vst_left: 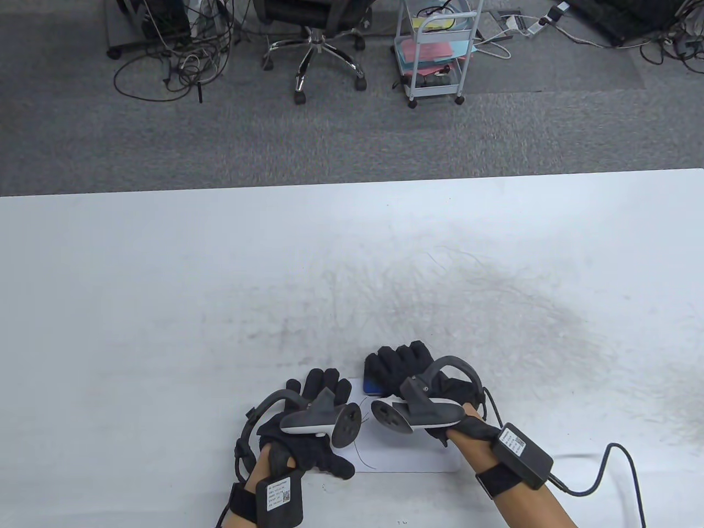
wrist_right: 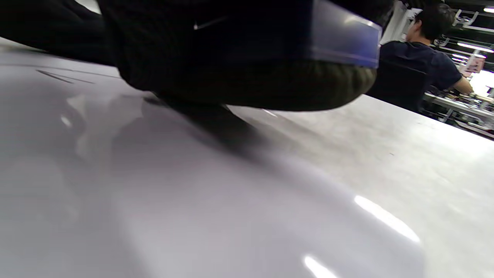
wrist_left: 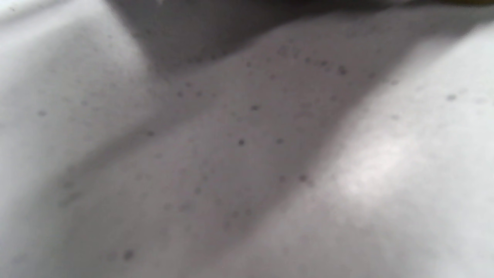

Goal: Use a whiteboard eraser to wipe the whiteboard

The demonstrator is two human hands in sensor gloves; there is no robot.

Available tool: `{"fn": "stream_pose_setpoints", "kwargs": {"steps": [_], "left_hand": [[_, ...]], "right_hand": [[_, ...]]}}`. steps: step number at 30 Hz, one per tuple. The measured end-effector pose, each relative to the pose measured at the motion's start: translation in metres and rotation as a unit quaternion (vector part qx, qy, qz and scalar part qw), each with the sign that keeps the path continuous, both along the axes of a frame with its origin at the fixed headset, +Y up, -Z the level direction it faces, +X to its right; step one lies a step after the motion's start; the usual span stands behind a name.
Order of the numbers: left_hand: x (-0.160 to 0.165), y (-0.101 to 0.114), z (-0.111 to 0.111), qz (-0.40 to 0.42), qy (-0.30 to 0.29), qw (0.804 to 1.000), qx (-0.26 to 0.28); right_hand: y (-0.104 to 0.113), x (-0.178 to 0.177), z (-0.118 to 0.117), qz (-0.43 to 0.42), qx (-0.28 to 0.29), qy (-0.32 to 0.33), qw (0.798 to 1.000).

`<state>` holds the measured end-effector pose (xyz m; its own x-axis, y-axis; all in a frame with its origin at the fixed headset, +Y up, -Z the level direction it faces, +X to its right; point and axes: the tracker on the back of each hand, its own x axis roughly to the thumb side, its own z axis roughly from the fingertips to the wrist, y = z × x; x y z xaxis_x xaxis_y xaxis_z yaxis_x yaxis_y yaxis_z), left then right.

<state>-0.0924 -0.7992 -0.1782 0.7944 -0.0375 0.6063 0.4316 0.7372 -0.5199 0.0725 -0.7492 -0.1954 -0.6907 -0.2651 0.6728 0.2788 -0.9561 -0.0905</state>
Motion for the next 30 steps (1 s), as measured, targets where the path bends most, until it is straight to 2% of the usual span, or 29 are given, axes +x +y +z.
{"fn": "stream_pose_setpoints", "kwargs": {"steps": [3, 8, 11, 14, 19, 23, 26, 30], "left_hand": [[0.000, 0.000, 0.000, 0.000, 0.000, 1.000, 0.000], [0.000, 0.000, 0.000, 0.000, 0.000, 1.000, 0.000], [0.000, 0.000, 0.000, 0.000, 0.000, 1.000, 0.000], [0.000, 0.000, 0.000, 0.000, 0.000, 1.000, 0.000], [0.000, 0.000, 0.000, 0.000, 0.000, 1.000, 0.000], [0.000, 0.000, 0.000, 0.001, 0.000, 1.000, 0.000], [0.000, 0.000, 0.000, 0.001, 0.000, 1.000, 0.000], [0.000, 0.000, 0.000, 0.002, 0.000, 1.000, -0.001]], "right_hand": [[0.001, 0.003, 0.024, -0.006, 0.004, 0.033, 0.999], [0.003, 0.006, 0.088, -0.003, 0.002, 0.119, 0.993], [0.004, 0.009, 0.118, 0.007, 0.005, 0.155, 0.988], [0.005, 0.009, 0.130, 0.030, 0.007, 0.168, 0.985], [0.005, 0.007, 0.125, 0.031, -0.011, 0.161, 0.986], [0.005, 0.005, 0.109, 0.036, -0.015, 0.139, 0.990], [0.004, 0.003, 0.079, 0.035, -0.008, 0.099, 0.994], [0.003, -0.004, 0.020, 0.030, -0.013, 0.026, 0.999]]}}
